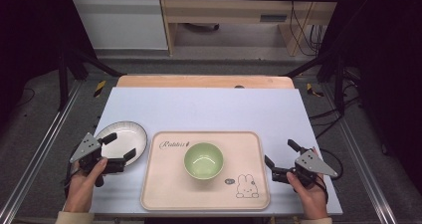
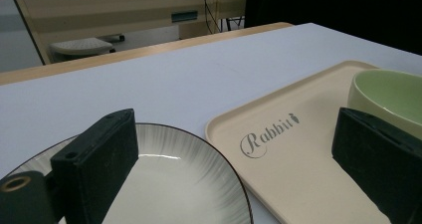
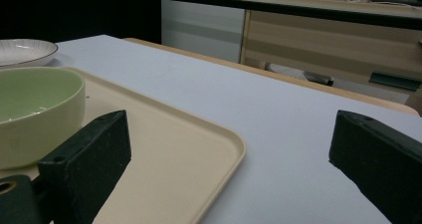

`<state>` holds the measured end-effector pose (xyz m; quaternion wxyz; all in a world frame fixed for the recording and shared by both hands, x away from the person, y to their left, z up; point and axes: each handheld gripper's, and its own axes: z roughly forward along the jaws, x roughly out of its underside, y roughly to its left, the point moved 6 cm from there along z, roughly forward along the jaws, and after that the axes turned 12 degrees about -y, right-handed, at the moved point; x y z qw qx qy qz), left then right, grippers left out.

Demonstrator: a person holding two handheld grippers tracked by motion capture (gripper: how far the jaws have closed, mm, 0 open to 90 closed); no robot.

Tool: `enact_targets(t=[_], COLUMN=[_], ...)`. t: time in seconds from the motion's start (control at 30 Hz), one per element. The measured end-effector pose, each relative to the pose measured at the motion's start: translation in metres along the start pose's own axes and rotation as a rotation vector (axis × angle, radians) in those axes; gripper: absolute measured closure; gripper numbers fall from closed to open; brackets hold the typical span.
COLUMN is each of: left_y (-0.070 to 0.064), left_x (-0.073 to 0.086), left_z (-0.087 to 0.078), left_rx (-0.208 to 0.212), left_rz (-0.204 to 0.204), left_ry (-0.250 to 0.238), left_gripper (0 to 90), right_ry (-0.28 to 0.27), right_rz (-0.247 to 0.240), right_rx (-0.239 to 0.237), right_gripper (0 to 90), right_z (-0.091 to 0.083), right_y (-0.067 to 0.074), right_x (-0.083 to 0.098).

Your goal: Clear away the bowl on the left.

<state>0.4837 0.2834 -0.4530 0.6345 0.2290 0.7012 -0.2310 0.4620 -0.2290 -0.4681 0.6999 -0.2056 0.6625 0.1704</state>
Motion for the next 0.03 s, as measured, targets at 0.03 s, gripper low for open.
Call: enact_targets(t=[0.03], left_y=[-0.0001], left_x=[0.0003], left_z=[0.0005], left_rx=[0.002], left_rz=[0.003], left_ry=[0.0], left_gripper=[4.3], right_ry=[-0.001], right_rz=[-0.001], right_rx=[-0.001], right_gripper=[3.1], right_z=[0.0002], right_y=[0.0], right_x=[-0.0001])
